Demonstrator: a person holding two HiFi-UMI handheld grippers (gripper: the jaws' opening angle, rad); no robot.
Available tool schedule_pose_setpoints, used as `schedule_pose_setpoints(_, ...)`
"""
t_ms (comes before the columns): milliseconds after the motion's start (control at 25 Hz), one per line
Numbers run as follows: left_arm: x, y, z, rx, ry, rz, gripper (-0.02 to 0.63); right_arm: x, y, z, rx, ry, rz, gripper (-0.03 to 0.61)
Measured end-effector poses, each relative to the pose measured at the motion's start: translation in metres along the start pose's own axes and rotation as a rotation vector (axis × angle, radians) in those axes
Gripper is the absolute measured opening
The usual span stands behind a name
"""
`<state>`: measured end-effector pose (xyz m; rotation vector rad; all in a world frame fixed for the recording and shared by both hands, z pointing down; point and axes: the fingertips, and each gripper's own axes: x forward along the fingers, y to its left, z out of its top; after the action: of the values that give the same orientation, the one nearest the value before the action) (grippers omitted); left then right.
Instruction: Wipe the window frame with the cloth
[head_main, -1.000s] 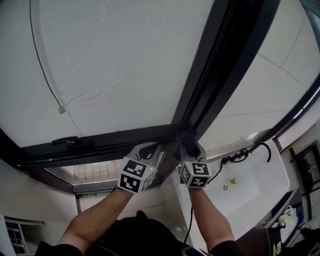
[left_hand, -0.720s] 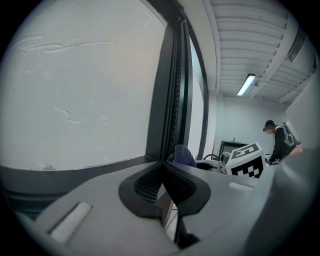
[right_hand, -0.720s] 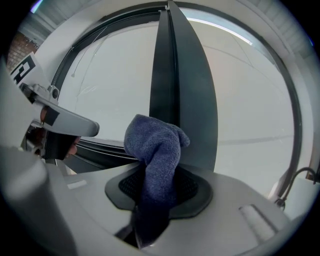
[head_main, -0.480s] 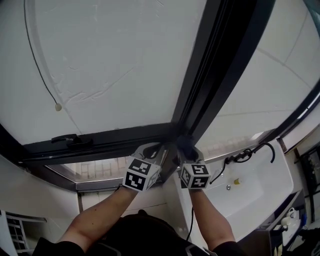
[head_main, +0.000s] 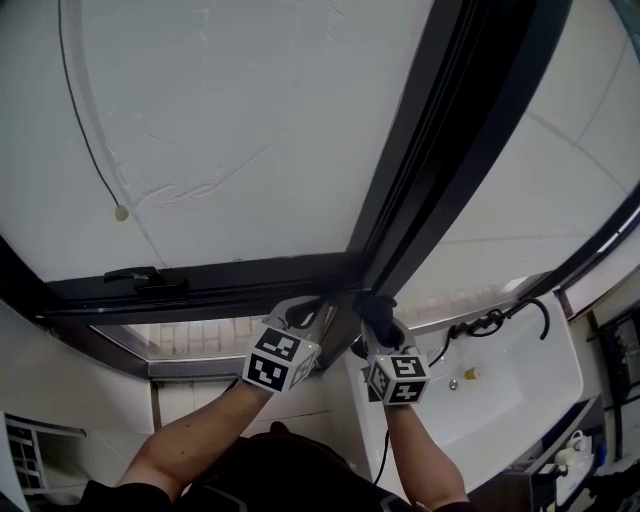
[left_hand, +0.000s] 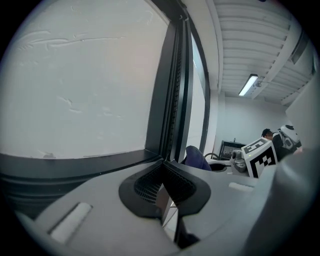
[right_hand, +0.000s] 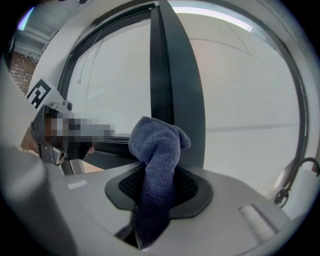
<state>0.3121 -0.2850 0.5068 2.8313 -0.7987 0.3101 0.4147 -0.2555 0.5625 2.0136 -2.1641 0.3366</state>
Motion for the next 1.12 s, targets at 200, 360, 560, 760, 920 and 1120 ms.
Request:
schedule_pose_setpoints(200,-0.003,0.008,-0.009,-0.026,0.010,0.038,-0.006,0.023,0.004,0.004,-0.044,0.021,0.037,0.123)
schedule_pose_setpoints(360,-0.013,0.012,-0.014,-0.039,0.006,0.053,-0.006,0.038,0.022,0.007,-0.092,0.021,0.110,0.123)
schedule_pose_setpoints(560,-0.034,0.040,-0.021,-0.044,0.008,0.113,-0.006,0.048,0.041,0.008,-0.083,0.039,0.132,0.123)
schedule_pose_setpoints(760,-0.056,0.061,-0.027,-0.057,0.000,0.154,-0.006,0.049,0.060,0.005,-0.082,0.054,0.155,0.123)
schedule_pose_setpoints(920,-0.077,0.074,-0.028,-0.056,-0.009,0.165,-0.006,0.055,0.086,0.007,-0.089,0.061,0.181,0.123)
schedule_pose_setpoints(1120,-0.114,0.092,-0.038,-0.097,-0.015,0.199,-0.006,0.053,0.121,0.003,-0.090,0.082,0.225,0.123)
